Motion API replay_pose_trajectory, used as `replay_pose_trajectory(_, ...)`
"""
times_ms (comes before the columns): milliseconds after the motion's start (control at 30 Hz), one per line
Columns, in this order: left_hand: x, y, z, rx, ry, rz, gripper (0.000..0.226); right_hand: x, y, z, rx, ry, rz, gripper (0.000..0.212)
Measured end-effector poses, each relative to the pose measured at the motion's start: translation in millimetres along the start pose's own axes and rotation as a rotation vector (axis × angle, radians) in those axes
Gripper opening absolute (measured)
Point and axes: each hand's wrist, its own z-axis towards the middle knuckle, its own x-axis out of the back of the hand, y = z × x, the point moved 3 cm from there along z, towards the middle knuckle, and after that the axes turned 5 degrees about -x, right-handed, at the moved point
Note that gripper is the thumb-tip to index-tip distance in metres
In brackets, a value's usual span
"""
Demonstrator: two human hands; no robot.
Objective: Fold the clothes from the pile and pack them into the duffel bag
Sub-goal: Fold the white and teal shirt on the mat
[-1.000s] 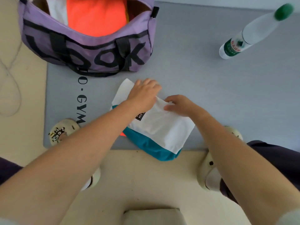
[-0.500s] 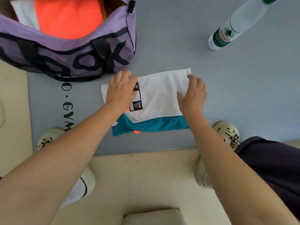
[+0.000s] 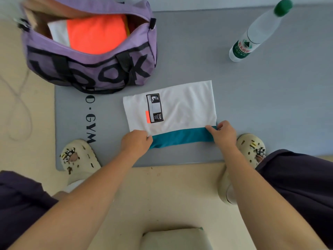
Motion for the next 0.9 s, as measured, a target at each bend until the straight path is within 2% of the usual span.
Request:
replay_pose_trajectory(67, 5.5, 4.1, -2.1, -0.050, 0.172, -0.001, 0.019, 0.2, 1.1, 2.4, 0.013, -0.073, -0.040, 0.037)
replay_pose_trajectory(100, 6.3, 6.8, -1.3, -0.082, 0.213, 0.003, 0.029, 2.2, 1.6, 3.9, 0.024, -0.078, -0.035, 0.037)
replay_pose_trajectory(167, 5.7, 8.7, 3.8, -0.130, 0.170, 0.017, 0.047, 9.1, 3.9, 6.9, 0.038, -0.057, -0.034, 0.035)
replay_pose_trajectory(233, 4.4, 7.9, 11.7, -0.115, 0.122, 0.043, 0.047, 16.0, 5.1, 6.6, 0.035, -0.052, -0.116, 0.028)
replay_pose_trajectory(300, 9.3, 8.5, 18.6, -0.090, 0.192, 0.042, 0.040, 20.4, -0.6, 2.4, 0.062, 0.022, -0.260, 0.024)
replay_pose_trajectory(367, 19.7, 12.4, 25.5, -0.075, 0.329, 0.040, 0.035, 20.1, -20.0, -3.4, 0.183, 0.197, -0.396, 0.029)
replay_pose_trajectory(433, 26.1, 15.5, 34.7, -0.073, 0.399, 0.033, 0.041, 11.7, -49.3, -9.5, 0.347, 0.301, -0.439, 0.037)
replay_pose_trajectory(600, 8.0, 13.4, 56.7, -0.072, 0.227, 0.035, 0.067, -32.7, -105.1, -10.7, 0.745, 0.125, -0.474, 0.057)
replay_pose_trajectory(767, -18.1, -1.4, 59.6, -0.127, 0.286, 0.096, 0.073, -85.7, -114.7, -18.5, 1.148, 0.038, -0.760, 0.063)
replay_pose_trajectory(833, -26.2, -12.8, 61.5, -0.167, 0.328, 0.121, 0.072, -90.1, -101.2, -6.3, 1.195, 0.051, -0.833, 0.063)
replay_pose_trajectory(900, -31.5, -20.2, 65.2, -0.204, 0.350, 0.138, 0.071, -73.9, -83.7, 17.7, 1.123, 0.117, -0.794, 0.063)
